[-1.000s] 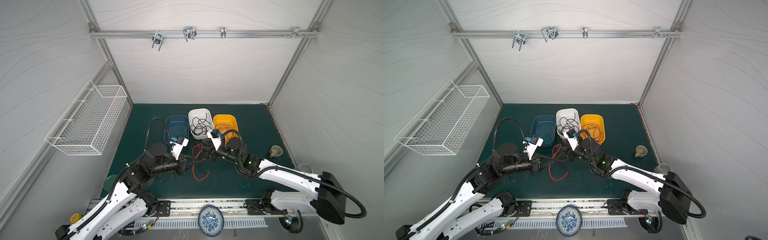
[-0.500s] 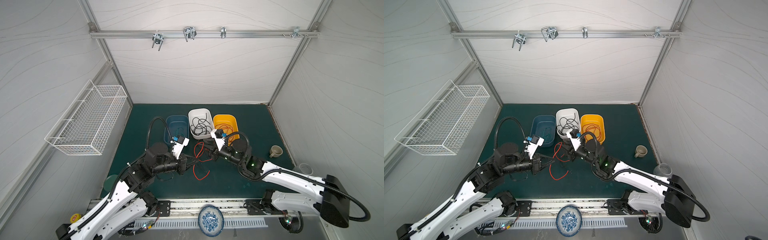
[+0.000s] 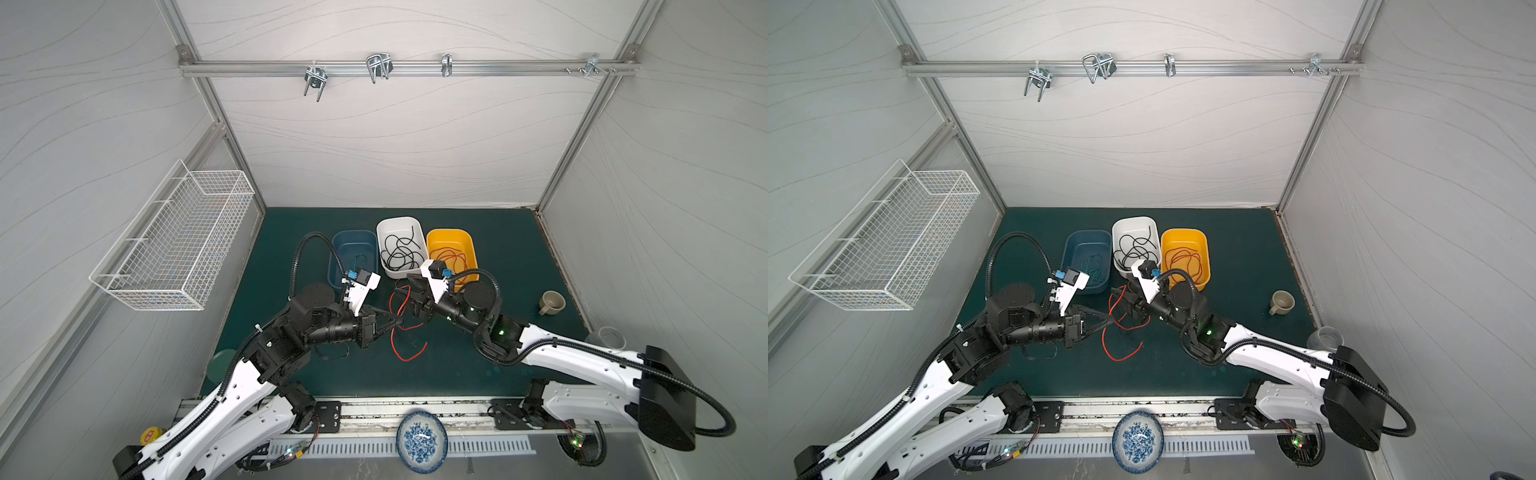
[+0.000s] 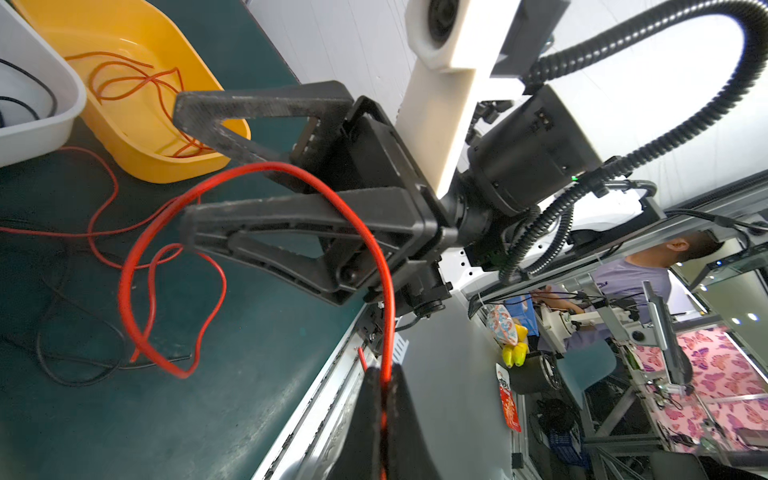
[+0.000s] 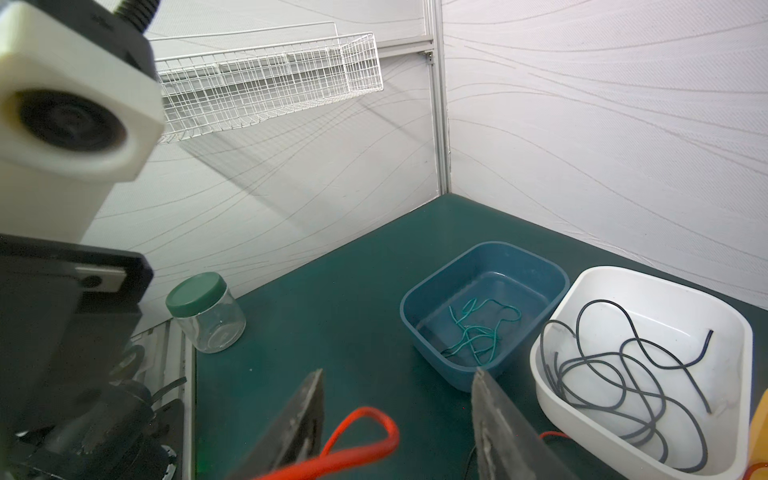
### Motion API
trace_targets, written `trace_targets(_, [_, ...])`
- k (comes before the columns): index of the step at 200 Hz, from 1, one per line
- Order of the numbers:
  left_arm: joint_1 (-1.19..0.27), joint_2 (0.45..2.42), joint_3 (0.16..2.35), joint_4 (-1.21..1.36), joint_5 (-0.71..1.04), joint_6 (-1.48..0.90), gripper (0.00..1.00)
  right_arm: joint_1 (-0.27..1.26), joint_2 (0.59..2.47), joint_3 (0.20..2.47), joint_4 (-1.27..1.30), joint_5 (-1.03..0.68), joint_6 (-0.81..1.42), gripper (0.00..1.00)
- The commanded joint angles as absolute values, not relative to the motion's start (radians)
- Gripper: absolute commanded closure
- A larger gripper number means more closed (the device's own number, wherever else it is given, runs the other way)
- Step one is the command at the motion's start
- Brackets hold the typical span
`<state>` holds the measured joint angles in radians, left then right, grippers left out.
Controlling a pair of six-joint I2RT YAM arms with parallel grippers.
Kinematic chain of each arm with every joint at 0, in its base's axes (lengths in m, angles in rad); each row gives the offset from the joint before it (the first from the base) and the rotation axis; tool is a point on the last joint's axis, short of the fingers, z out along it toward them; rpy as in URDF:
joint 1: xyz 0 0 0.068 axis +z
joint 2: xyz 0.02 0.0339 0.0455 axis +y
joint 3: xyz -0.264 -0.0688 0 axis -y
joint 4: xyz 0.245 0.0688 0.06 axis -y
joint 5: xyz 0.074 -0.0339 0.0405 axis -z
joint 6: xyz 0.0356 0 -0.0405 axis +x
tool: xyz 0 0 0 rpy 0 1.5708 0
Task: Untangle the cables
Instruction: 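Close the right gripper on the red wire while the left gripper opens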
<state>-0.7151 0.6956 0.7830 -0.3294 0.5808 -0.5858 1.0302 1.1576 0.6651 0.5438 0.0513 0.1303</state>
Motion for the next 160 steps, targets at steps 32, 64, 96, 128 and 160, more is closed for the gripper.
trace_targets(32, [-0.715, 0.690, 0.779, -0.252, 0.650, -0.623, 1.00, 1.037, 1.183, 0.683, 0.623, 0.082, 0.101, 0.54])
trace_targets(64, [-0.715, 0.684, 0.790, -0.286, 0.629, -0.591, 1.00, 1.037, 1.170, 0.682, 0.615, 0.105, 0.098, 0.73])
trace_targets(96, [-0.715, 0.672, 0.799, -0.357, 0.577, -0.529, 1.00, 1.037, 1.140, 0.673, 0.580, 0.145, 0.085, 0.89])
trace_targets(128, [-0.715, 0.693, 0.818, -0.451, 0.475, -0.448, 1.00, 1.036, 1.104, 0.667, 0.534, 0.175, 0.062, 0.99])
trace_targets(160, [-0.715, 0.746, 0.864, -0.547, 0.405, -0.352, 0.80, 1.037, 1.064, 0.666, 0.475, 0.210, 0.023, 1.00])
